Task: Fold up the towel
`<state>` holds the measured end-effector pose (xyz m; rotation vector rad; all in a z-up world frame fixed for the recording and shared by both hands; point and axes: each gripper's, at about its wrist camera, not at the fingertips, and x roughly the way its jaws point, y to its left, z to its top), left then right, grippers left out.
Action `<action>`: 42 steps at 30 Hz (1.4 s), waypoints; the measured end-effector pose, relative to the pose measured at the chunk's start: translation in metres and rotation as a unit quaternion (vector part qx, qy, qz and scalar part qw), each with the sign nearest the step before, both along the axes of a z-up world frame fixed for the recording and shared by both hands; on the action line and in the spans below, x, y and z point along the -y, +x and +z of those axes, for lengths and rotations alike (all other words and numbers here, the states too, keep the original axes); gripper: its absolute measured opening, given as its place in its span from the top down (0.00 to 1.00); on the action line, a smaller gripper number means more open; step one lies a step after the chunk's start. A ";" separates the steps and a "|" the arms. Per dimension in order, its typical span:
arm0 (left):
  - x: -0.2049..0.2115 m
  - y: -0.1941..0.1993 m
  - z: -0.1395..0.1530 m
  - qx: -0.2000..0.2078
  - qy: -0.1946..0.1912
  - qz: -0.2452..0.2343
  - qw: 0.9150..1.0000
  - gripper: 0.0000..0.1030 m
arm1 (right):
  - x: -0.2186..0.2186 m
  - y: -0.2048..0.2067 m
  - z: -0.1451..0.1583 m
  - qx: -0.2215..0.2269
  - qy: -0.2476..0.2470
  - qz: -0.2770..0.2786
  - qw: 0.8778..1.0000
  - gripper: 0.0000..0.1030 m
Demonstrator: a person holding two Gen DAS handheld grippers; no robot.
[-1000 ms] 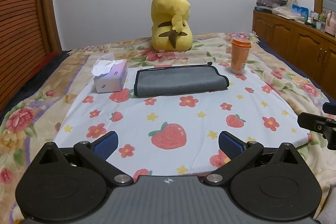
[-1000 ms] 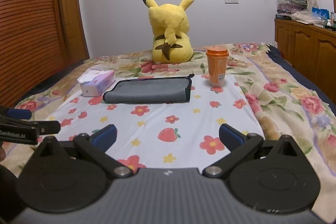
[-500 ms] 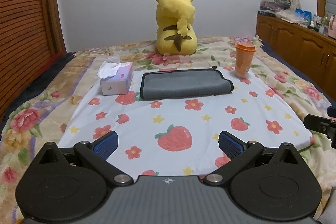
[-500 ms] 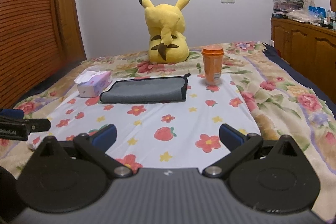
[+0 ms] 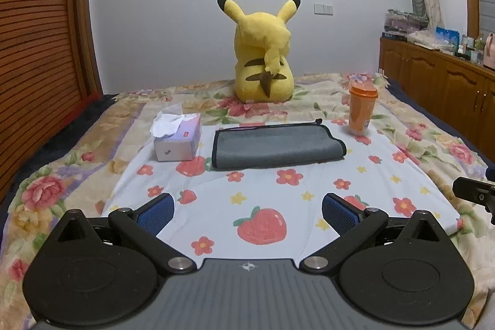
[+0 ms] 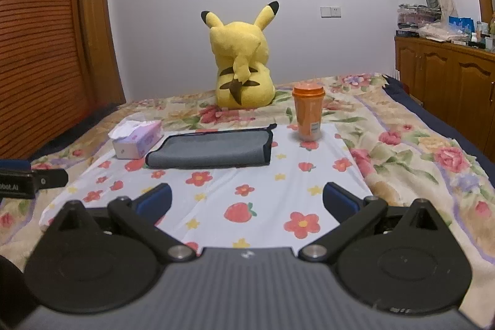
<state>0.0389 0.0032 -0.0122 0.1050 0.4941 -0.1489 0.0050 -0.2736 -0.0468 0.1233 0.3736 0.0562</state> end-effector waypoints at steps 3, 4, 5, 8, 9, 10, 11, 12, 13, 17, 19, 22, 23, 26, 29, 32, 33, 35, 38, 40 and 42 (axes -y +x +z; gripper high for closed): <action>0.002 0.001 0.002 0.003 0.002 -0.002 1.000 0.00 | 0.001 0.000 0.001 0.002 0.005 -0.003 1.000 0.00; 0.002 0.001 0.003 0.004 0.001 -0.002 1.000 0.00 | 0.001 0.000 0.001 0.004 0.005 -0.003 1.000 0.00; 0.002 0.001 0.004 0.004 0.000 -0.003 1.000 0.00 | 0.001 -0.001 0.002 0.006 0.005 -0.004 1.000 0.00; 0.004 0.001 0.006 0.011 0.005 -0.005 1.000 0.00 | 0.001 -0.002 0.004 0.011 0.006 -0.006 1.000 0.00; 0.005 0.000 0.007 0.013 0.005 -0.006 1.000 0.00 | 0.002 -0.003 0.005 0.013 0.007 -0.006 1.000 0.00; 0.005 0.000 0.009 0.014 0.005 -0.007 1.000 0.00 | 0.002 -0.004 0.006 0.015 0.007 -0.007 1.000 0.00; 0.005 0.000 0.010 0.016 0.004 -0.007 1.000 0.00 | 0.003 -0.004 0.006 0.018 0.007 -0.008 1.000 0.00; 0.005 -0.001 0.011 0.018 0.003 -0.007 1.000 0.00 | 0.003 -0.005 0.006 0.019 0.006 -0.008 1.000 0.00; 0.005 -0.001 0.012 0.019 0.002 -0.007 1.000 0.00 | 0.003 -0.005 0.007 0.022 0.006 -0.008 1.000 0.00; 0.004 -0.001 0.015 0.024 -0.001 -0.005 1.000 0.00 | 0.003 -0.006 0.008 0.029 0.005 -0.012 0.999 0.00; 0.004 -0.002 0.015 0.025 -0.001 -0.004 1.000 0.00 | 0.003 -0.007 0.009 0.033 0.004 -0.013 0.999 0.00; 0.003 -0.002 0.015 0.026 -0.001 -0.003 1.000 0.00 | 0.004 -0.008 0.011 0.040 0.004 -0.015 0.999 0.00; 0.003 -0.002 0.015 0.026 0.000 -0.004 1.000 0.00 | 0.005 -0.009 0.012 0.041 0.004 -0.015 0.999 0.00; 0.001 -0.002 0.015 0.026 0.001 -0.002 1.000 0.00 | 0.005 -0.009 0.013 0.044 0.002 -0.014 0.999 0.00; 0.000 -0.002 0.015 0.027 0.000 -0.002 1.000 0.00 | 0.005 -0.009 0.014 0.047 0.000 -0.014 0.999 0.00; -0.002 -0.001 0.015 0.029 0.001 -0.002 1.000 0.00 | 0.005 -0.010 0.014 0.048 0.000 -0.014 0.999 0.00; -0.003 0.000 0.016 0.030 0.000 -0.001 1.000 0.00 | 0.004 -0.010 0.014 0.048 0.000 -0.015 0.999 0.00; -0.003 0.000 0.016 0.030 -0.001 -0.001 1.000 0.00 | 0.004 -0.010 0.014 0.049 0.000 -0.015 0.999 0.00; -0.003 0.000 0.016 0.030 0.000 -0.001 1.000 0.00 | 0.004 -0.010 0.014 0.048 0.001 -0.015 0.999 0.00; -0.003 0.000 0.016 0.030 0.000 -0.001 1.000 0.00 | 0.004 -0.010 0.014 0.049 0.000 -0.015 0.999 0.00; -0.004 0.000 0.016 0.029 0.000 -0.001 1.000 0.00 | 0.004 -0.010 0.014 0.048 0.000 -0.015 0.999 0.00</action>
